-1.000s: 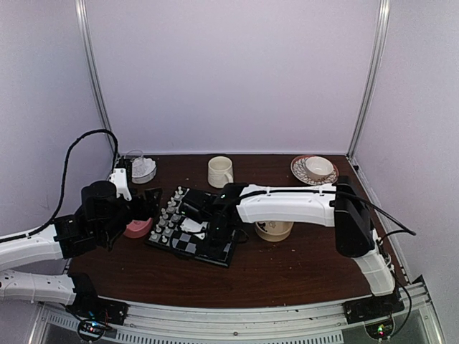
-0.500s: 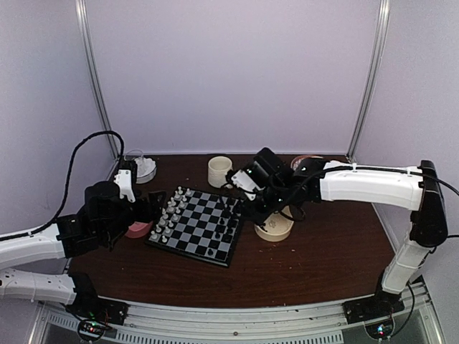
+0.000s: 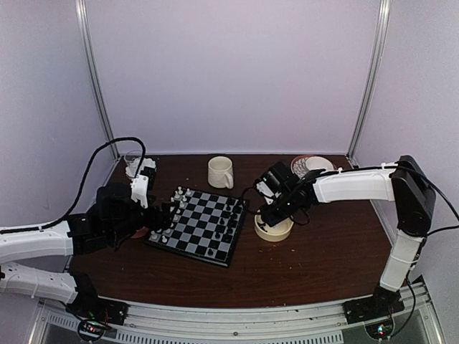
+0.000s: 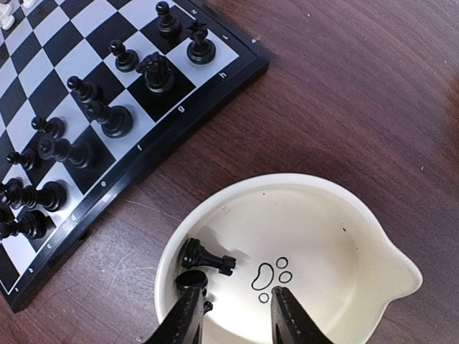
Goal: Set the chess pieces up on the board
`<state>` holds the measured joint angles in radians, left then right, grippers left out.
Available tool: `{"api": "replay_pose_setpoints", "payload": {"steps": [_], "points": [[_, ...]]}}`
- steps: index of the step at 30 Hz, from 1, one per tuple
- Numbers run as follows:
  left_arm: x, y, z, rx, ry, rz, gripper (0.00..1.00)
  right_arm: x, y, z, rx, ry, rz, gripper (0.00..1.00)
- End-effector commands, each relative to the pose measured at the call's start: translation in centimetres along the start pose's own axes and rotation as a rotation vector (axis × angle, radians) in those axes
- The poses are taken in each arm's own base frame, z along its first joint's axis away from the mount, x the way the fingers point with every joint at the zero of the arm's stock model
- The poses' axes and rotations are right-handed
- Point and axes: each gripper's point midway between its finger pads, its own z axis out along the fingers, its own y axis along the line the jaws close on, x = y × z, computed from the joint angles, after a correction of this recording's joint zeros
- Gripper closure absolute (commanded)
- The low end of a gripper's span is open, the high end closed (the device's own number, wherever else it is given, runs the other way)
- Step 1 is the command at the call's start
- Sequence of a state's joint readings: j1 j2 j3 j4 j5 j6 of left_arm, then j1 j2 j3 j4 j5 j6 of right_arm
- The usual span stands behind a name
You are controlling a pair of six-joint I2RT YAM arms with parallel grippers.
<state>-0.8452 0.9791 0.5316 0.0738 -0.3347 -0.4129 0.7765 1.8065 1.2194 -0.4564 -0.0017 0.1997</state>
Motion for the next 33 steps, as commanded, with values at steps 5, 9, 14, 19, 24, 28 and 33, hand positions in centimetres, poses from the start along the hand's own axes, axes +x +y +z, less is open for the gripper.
{"api": "replay_pose_setpoints", "payload": {"steps": [5, 9, 14, 19, 24, 28, 33], "points": [[-2.8, -0.9, -0.4, 0.037, -0.077, 0.000, 0.15, -1.0, -5.1, -3.9, 0.238, -0.078, 0.036, 0.62], [-2.8, -0.9, -0.4, 0.041, -0.075, -0.002, 0.15, -0.9, -7.1, -5.1, 0.299, -0.109, 0.058, 0.61], [-2.8, -1.0, -0.4, 0.047, -0.072, -0.005, 0.15, -0.5, -8.6, -4.0, 0.339, -0.088, 0.059, 0.55], [-2.9, -1.0, -0.6, 0.050, -0.075, -0.006, 0.15, 0.3, -9.7, -1.8, 0.350, -0.027, 0.061, 0.55], [-3.1, -1.1, -0.7, 0.055, -0.077, -0.012, 0.15, 1.3, -9.3, 0.4, 0.280, 0.045, 0.075, 0.55], [-3.1, -1.1, -0.8, 0.057, -0.076, -0.012, 0.15, 1.9, -9.0, 1.2, 0.257, 0.080, 0.077, 0.59], [-3.0, -1.1, -0.7, 0.052, -0.072, -0.007, 0.15, 2.5, -8.7, 2.3, 0.220, 0.122, 0.093, 0.71]]}}
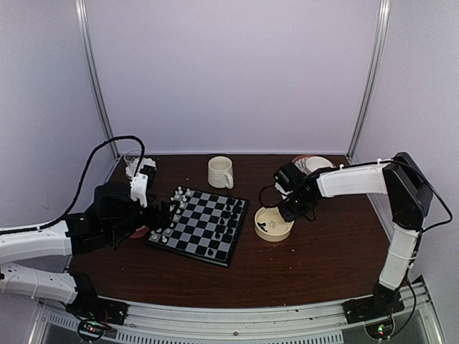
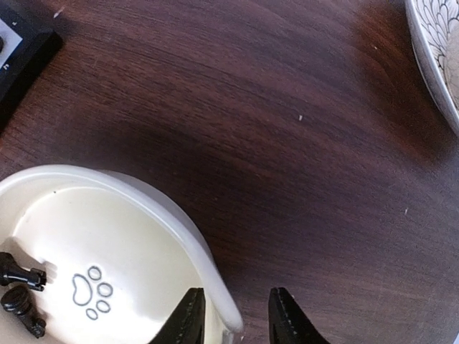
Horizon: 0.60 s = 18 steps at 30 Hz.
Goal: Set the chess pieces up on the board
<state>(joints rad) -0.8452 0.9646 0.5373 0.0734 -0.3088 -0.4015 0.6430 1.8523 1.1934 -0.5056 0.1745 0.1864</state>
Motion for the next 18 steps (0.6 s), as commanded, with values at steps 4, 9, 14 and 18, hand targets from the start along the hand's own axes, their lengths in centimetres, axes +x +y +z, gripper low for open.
{"api": "replay_pose_setpoints", "payload": {"steps": [4, 9, 14, 18], "points": [[-2.5, -0.6, -0.3, 0.020, -0.059, -0.009, 0.15, 0.0, 0.9, 0.8, -0.063, 0.041, 0.013, 0.83], [-2.6, -0.6, -0.3, 0.020, -0.059, -0.009, 0.15, -0.3, 0.9, 0.2, -0.080, 0.033, 0.014, 1.00], [-2.5, -0.6, -0.3, 0.021, -0.056, -0.008, 0.15, -0.9, -0.3, -1.9, -0.022, -0.008, -0.010, 1.00], [-2.5, -0.5, -0.3, 0.015, -0.056, -0.005, 0.15, -1.7, -1.1, -4.5, 0.092, -0.062, -0.069, 1.00]]}}
